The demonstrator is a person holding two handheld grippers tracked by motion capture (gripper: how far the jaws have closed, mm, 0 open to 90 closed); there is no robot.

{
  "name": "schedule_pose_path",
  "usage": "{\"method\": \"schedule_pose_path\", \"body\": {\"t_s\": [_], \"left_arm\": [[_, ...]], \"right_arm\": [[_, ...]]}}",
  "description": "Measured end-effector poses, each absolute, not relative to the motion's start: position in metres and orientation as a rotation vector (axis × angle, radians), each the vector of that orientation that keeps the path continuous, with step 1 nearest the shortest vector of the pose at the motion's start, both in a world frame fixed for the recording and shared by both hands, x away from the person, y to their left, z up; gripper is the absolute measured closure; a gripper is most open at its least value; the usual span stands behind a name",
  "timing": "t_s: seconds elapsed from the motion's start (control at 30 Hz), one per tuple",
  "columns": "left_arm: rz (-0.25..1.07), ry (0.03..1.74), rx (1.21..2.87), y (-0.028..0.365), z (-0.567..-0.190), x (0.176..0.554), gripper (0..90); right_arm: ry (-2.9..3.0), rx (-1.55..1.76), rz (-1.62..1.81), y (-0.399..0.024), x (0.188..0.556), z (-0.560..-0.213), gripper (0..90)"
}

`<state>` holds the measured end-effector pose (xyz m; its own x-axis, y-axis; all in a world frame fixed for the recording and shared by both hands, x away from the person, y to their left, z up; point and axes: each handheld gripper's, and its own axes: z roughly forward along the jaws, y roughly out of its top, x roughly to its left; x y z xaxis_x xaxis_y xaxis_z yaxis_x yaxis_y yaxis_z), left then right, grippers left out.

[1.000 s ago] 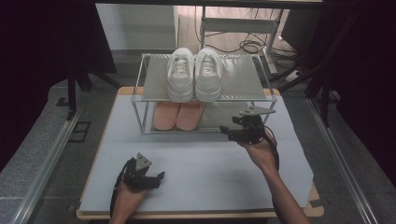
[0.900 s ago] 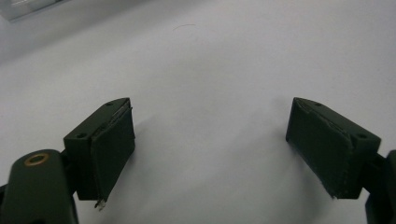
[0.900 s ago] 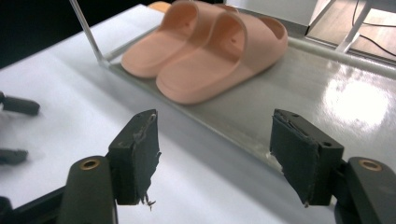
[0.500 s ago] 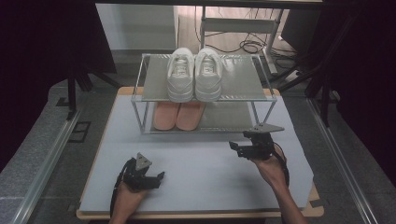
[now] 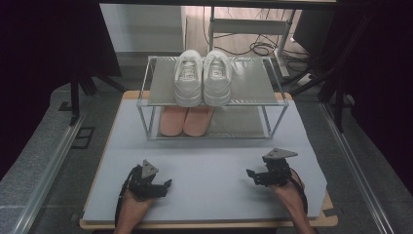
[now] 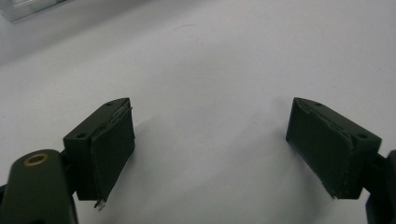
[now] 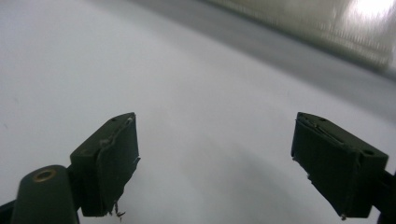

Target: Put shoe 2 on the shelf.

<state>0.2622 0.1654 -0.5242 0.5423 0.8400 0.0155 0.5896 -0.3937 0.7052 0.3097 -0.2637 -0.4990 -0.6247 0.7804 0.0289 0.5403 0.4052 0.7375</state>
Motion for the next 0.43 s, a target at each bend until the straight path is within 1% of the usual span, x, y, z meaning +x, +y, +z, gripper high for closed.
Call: {"method": "schedule_pose_path", "body": {"t_s": [0.13, 0.2, 0.43], "left_arm": [[0.495, 1.149, 2.126, 0.165, -0.524, 0.262, 15.3], [0.496, 1.149, 2.125, 0.165, -0.524, 0.262, 15.3], [0.495, 1.149, 2.125, 0.165, -0.524, 0.262, 15.3]], "right_arm": [[2.355, 1.179, 1.014, -0.268, 0.306, -0.513, 14.4], [2.351, 1.158, 1.006, -0.268, 0.303, -0.521, 12.8], [2.334, 1.153, 1.008, -0.267, 0.302, -0.522, 13.2]]}}
